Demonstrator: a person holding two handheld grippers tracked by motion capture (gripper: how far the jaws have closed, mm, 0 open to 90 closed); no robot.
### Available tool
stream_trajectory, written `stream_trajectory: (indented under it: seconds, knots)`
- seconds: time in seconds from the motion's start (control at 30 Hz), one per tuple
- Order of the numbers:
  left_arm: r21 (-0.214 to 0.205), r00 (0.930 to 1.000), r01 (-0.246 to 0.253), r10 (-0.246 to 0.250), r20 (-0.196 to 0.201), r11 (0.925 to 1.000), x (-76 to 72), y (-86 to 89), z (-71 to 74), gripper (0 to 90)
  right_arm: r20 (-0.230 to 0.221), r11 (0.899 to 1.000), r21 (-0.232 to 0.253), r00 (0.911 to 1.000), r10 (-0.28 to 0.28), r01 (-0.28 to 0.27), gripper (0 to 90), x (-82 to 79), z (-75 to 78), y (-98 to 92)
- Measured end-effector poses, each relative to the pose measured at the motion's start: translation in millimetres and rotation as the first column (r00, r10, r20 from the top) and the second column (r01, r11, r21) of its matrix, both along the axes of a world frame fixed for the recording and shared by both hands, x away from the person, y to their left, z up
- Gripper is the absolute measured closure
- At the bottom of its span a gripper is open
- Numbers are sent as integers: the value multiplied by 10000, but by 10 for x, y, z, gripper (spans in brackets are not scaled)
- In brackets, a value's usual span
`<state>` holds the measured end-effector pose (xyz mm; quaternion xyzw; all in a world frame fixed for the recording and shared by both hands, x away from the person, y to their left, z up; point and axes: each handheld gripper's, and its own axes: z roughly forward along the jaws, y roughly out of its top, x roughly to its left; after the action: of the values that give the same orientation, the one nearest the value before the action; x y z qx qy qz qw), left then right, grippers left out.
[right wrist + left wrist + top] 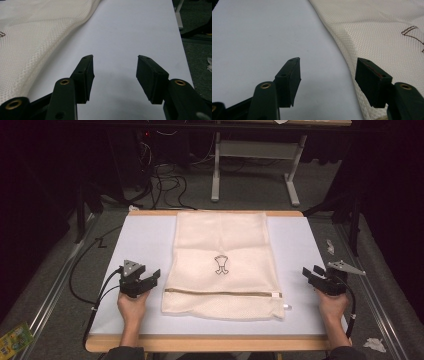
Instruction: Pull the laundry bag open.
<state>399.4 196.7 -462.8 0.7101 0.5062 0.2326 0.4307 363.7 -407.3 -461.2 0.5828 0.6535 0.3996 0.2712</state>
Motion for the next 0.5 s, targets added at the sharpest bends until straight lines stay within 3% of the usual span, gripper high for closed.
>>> stream_trajectory:
  seconds: [0.13, 0.3, 0.5]
  knots:
    - [9, 9998, -92, 92, -150, 10000, 37, -30, -45, 373, -74, 10000, -55, 10000, -18, 18, 487, 10, -7, 7]
    - [430, 9998, 5, 3, -193, 9991, 47, -54, -102, 370, -42, 9998, -175, 10000, -60, 60, 491, 22, -22, 20]
    - [398, 9996, -13, 25, -289, 9992, 87, -64, -140, 369, -201, 9996, -290, 9998, -40, 34, 494, 68, -55, 39]
